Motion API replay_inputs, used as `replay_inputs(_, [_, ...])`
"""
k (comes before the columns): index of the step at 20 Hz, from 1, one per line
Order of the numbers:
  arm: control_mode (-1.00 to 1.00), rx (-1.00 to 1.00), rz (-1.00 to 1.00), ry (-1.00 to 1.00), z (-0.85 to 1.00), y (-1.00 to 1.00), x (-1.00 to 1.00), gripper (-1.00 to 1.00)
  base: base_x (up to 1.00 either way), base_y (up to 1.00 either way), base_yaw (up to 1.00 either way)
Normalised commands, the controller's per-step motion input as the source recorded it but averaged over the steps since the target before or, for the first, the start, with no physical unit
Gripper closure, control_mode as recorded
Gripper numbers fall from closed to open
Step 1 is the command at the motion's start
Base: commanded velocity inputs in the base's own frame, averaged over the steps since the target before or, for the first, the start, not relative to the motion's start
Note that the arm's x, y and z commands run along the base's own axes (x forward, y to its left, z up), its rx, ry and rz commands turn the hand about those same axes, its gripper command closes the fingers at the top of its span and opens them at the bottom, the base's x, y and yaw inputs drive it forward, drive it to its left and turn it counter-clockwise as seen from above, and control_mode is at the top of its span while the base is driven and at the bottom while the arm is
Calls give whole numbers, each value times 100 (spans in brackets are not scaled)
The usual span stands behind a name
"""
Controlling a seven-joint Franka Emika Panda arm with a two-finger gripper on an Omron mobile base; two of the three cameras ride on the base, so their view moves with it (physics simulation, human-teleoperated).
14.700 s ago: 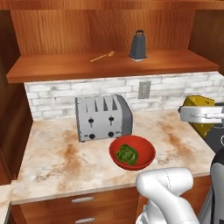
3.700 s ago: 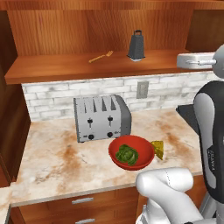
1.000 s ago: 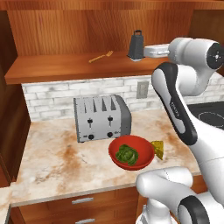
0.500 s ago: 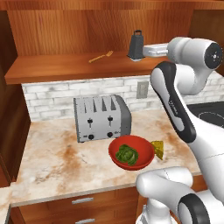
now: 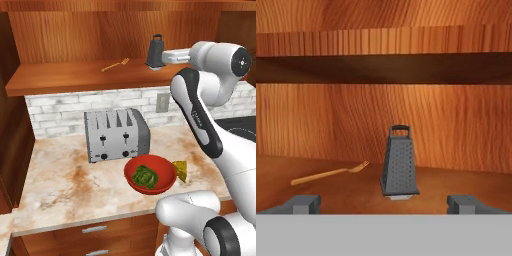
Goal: Pick the cheese from the fridge and the cheese grater from the cabinet and place them next to the salad bowl.
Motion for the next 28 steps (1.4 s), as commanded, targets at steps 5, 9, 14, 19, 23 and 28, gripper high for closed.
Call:
replay_inputs(5, [-100, 0, 3, 0, 0, 0, 33, -100, 0, 0, 0])
replay_inputs(9, [-100, 0, 3, 0, 0, 0, 42, -100, 0, 0, 0])
replay_inputs(14, [-100, 0, 3, 0, 0, 0, 40, -100, 0, 0, 0])
replay_inputs(19, [-100, 0, 5, 0, 0, 0, 24, -100, 0, 0, 0])
replay_inputs(23, [-100, 0, 3, 0, 0, 0, 17, -100, 0, 0, 0])
replay_inputs(28, [-100, 0, 1, 0, -9, -3, 4, -100, 0, 0, 0])
